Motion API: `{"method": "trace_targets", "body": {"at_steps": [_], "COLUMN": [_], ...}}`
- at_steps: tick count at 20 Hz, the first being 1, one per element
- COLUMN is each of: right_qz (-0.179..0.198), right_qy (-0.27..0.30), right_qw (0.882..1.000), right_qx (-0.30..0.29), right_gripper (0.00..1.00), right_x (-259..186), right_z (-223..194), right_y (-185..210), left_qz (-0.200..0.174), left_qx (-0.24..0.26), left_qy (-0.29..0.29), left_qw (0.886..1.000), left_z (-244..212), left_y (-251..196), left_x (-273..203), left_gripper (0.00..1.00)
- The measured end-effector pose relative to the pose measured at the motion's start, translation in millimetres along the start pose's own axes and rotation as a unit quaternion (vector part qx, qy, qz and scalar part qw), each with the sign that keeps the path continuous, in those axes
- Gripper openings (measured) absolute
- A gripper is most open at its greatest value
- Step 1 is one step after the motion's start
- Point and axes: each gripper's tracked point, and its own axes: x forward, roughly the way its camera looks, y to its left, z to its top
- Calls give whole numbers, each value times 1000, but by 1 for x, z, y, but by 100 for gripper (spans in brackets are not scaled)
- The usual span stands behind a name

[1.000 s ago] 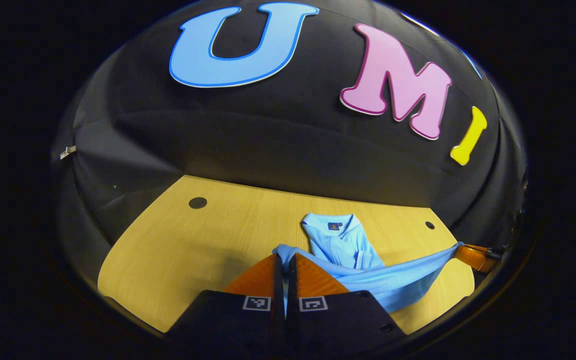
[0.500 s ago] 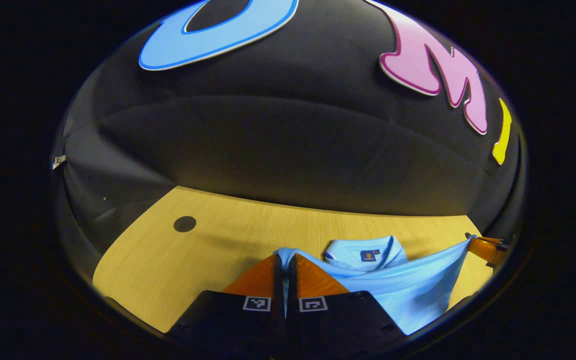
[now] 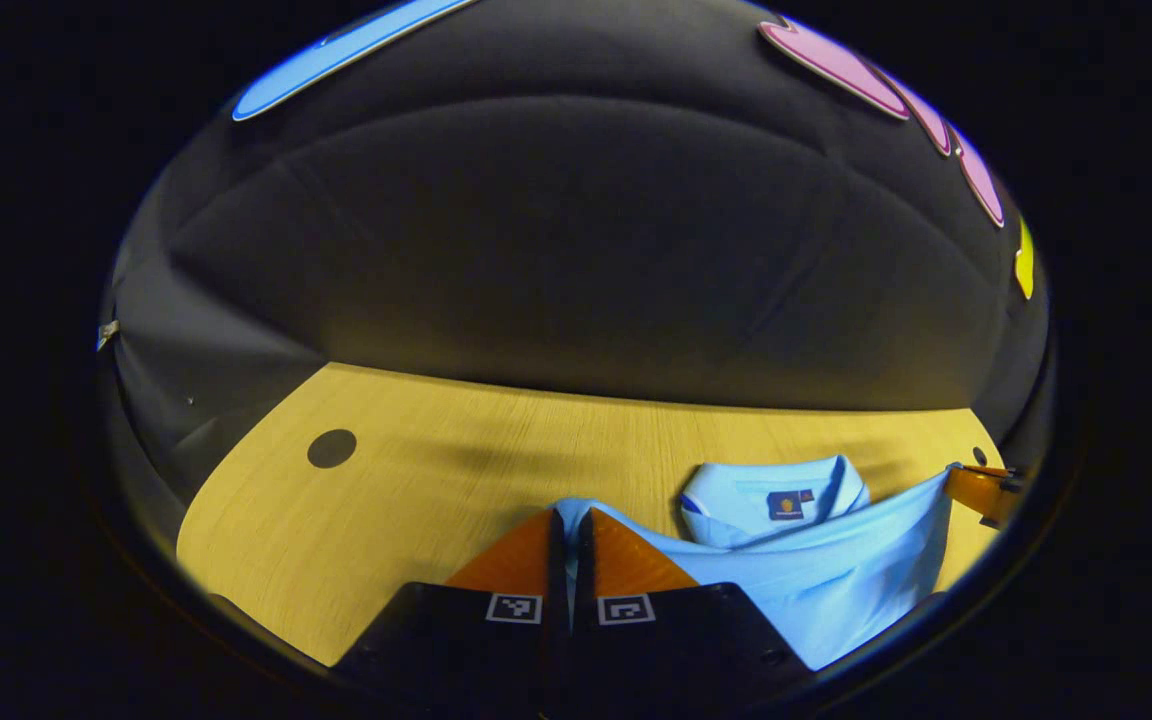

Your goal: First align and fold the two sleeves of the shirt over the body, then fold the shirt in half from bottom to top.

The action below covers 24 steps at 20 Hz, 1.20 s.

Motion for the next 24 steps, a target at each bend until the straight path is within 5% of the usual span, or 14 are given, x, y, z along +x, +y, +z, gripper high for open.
{"method": "trace_targets", "body": {"at_steps": [14,17,18,21,24], "right_qz": [-7,-12,-13,-10,-7], "right_qy": [64,72,73,76,78], "right_qw": [997,996,996,996,996], "right_qx": [44,43,42,35,34], "right_gripper": [10,16,19,56,70], "right_x": [18,16,14,11,6], "right_z": [-40,-44,-45,-45,-45], "right_y": [-6,-8,-7,-4,0], "left_qz": [20,32,37,37,37], "left_qx": [24,34,37,29,19], "left_qy": [41,44,44,46,44], "left_qw": [999,998,998,998,998], "left_z": [-31,-32,-31,-32,-29], "left_y": [5,8,10,9,9], "left_x": [16,15,14,9,3], "left_gripper": [8,20,34,69,84]}}
